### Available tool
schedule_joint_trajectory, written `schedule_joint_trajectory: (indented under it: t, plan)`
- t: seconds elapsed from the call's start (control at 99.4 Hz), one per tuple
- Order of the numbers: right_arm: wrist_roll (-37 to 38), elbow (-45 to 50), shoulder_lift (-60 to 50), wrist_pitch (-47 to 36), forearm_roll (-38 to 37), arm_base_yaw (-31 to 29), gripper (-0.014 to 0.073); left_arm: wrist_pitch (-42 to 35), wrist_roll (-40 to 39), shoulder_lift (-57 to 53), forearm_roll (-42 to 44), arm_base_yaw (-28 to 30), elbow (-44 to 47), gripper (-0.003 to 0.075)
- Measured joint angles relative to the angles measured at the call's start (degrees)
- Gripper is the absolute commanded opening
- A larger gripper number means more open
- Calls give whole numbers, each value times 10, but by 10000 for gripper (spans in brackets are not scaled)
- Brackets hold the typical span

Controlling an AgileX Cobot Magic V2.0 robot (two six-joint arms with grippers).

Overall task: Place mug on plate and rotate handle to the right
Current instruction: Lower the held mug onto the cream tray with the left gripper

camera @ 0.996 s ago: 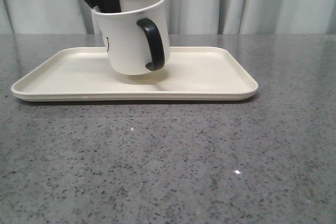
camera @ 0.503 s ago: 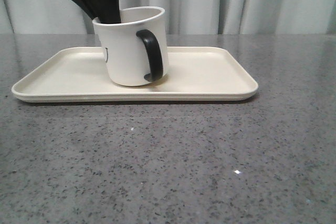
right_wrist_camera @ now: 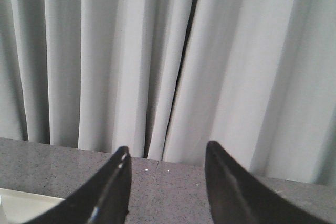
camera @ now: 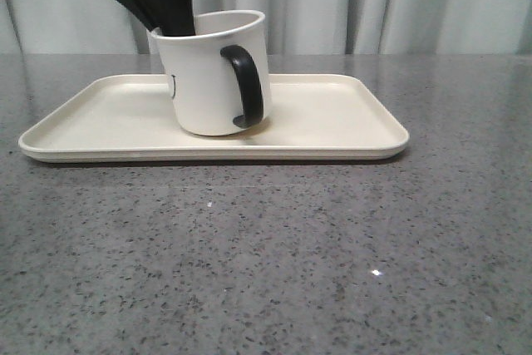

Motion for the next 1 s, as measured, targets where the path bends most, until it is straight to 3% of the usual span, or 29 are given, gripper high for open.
schedule_joint_trajectory:
  t: [0.634, 0.855, 0.996]
  plan:
    - [0, 0, 0, 2, 0, 0, 353, 2, 0, 10, -18, 0, -26, -13]
    - [0, 0, 0, 3, 0, 0, 353, 2, 0, 10, -25, 0, -26, 115]
    - [0, 0, 0, 3, 0, 0, 353, 2, 0, 10, -27, 0, -27, 151]
